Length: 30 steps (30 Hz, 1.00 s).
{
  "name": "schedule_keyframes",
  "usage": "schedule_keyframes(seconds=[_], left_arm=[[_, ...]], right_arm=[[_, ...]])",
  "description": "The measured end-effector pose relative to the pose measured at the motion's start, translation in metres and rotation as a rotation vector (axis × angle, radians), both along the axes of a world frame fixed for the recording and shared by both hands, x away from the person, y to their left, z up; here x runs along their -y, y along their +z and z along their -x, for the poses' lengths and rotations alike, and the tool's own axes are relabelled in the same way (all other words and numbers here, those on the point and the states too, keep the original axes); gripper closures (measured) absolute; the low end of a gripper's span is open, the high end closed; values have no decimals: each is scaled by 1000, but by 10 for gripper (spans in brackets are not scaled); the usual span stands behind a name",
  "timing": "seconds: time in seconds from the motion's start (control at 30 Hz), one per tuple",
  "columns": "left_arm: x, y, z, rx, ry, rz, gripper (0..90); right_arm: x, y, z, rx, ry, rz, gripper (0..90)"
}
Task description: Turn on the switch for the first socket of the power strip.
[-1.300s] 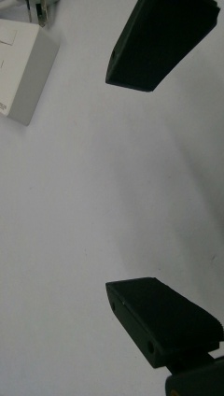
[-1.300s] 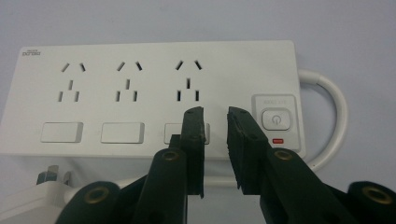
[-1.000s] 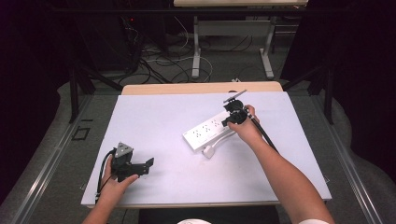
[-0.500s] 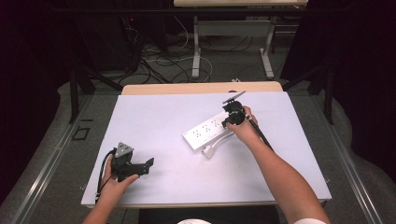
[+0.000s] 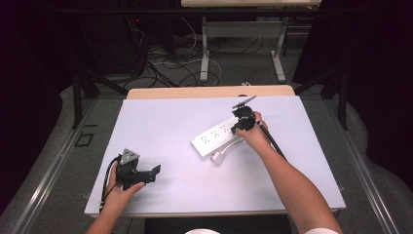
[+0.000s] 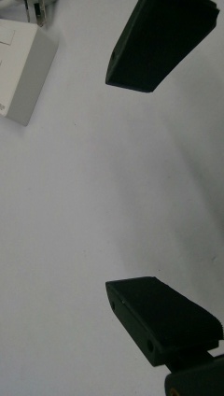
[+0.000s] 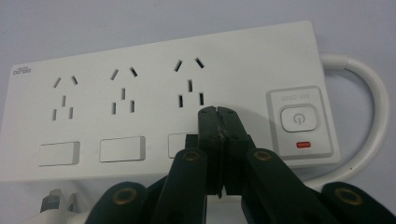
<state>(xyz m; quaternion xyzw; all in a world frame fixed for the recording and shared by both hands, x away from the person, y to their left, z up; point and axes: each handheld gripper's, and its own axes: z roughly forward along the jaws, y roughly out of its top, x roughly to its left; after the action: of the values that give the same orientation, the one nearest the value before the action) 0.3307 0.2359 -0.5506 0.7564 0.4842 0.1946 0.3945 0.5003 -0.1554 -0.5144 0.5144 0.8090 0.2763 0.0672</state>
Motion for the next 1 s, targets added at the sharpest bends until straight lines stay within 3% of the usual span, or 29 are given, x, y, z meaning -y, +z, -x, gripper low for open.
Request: schedule_keyframes(seconds=[0.3,0.53,0.63,0.67,0.7,0.73,0.77,0.93,0.97,1.0], left_arm=[[0,0,0,-10,-7,-3,34],[0,0,0,-9,-7,-1,36],[0,0,0,-8,-7,-1,37],[0,0,0,-8,-8,-2,37],[0,0,0,-8,-9,-3,37],[0,0,0,-5,-11,-9,37],[1,0,0,1,-8,-7,37],[1,0,0,-1,-10,-12,37],[1,0,0,-1,-10,-12,37],[0,0,0,-9,-15,-16,38]], right_arm=[[-1,-1,1,9,-11,-16,888],[0,-1,2,13,-11,9,893],[1,-2,3,8,-16,-14,894],[2,-5,2,36,-19,-60,894],[3,-1,3,-9,-12,-13,894],[4,0,3,-17,-9,-9,894],[3,-3,3,19,-14,-37,894],[2,-6,3,25,-12,-26,900],[2,-8,3,47,-5,-52,900],[2,-7,4,43,-5,-46,900]])
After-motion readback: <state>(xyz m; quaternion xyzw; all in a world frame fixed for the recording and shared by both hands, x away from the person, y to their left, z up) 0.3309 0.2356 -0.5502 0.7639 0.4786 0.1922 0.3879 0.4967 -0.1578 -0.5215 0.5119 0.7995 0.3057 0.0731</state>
